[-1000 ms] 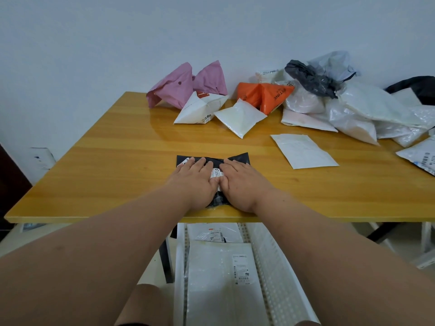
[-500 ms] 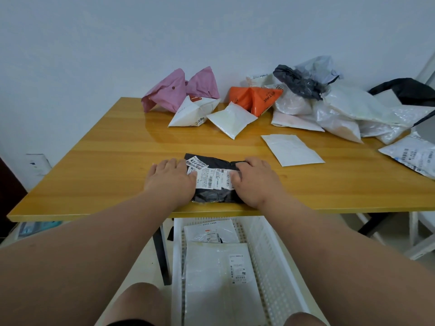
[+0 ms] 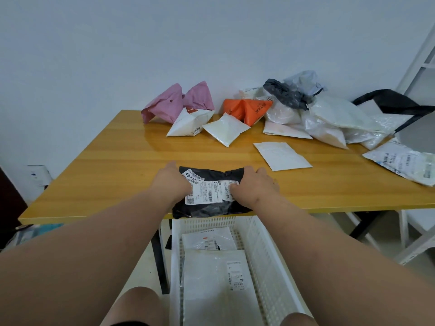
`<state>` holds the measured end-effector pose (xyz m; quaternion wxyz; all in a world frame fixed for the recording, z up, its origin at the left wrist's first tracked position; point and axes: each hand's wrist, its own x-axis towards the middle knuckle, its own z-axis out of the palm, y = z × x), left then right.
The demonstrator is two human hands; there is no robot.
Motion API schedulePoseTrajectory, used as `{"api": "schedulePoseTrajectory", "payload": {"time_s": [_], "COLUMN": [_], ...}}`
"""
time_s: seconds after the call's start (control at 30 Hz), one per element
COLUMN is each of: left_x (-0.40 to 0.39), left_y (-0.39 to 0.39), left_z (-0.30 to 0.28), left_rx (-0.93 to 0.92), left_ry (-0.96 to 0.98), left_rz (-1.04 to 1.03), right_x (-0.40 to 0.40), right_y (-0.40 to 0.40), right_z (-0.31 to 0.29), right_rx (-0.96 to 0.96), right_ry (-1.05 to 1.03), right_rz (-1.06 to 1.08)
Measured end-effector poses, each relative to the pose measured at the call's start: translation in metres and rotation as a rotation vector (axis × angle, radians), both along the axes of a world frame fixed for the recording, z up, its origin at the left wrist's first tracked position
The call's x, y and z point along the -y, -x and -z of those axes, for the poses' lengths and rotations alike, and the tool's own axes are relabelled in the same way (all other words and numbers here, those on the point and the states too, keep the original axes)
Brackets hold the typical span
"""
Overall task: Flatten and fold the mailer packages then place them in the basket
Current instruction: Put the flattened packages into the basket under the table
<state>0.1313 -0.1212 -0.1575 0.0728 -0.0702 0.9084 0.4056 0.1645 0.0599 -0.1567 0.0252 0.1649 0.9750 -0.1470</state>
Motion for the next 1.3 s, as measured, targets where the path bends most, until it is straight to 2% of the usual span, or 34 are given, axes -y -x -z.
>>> {"api": "schedulePoseTrajectory", "payload": {"time_s": [0.17,0.33,0.5,0.63,0.8,0.97,1.1,1.23,1.3], "left_x": [0.006,0.007,0.009,0.015,0.023,0.030,0.035,0.040,0.040], "left_y": [-0.005,-0.012,-0.024,-0.032,-0.047,-0.062,-0.079,-0.094,-0.099], "left_z": [-0.001,0.001,-0.008,-0.009,-0.006,0.000,0.012,0.030,0.038], "left_rx": [0.104,0.090,0.115,0.107,0.079,0.085,0.264,0.543,0.594], "left_ry": [-0.209,-0.321,-0.563,-0.683,-0.679,-0.570,-0.428,-0.270,-0.259], "left_rz": [-0.103,-0.150,-0.161,-0.158,-0.142,-0.113,0.004,0.151,0.176], "right_x": [-0.002,-0.003,-0.006,-0.005,-0.003,-0.009,-0.015,-0.021,-0.023], "right_y": [-0.011,-0.021,-0.031,-0.042,-0.062,-0.075,-0.086,-0.099,-0.102], "right_z": [-0.005,-0.005,-0.006,-0.008,-0.012,-0.007,-0.003,0.013,0.026], "right_rx": [0.030,0.042,0.006,0.026,0.063,0.046,0.083,0.280,0.384], "right_ry": [0.028,0.050,0.134,0.326,0.545,0.644,0.686,0.625,0.598], "right_rz": [0.053,0.052,0.063,0.060,0.034,0.032,0.030,0.058,0.077]}}
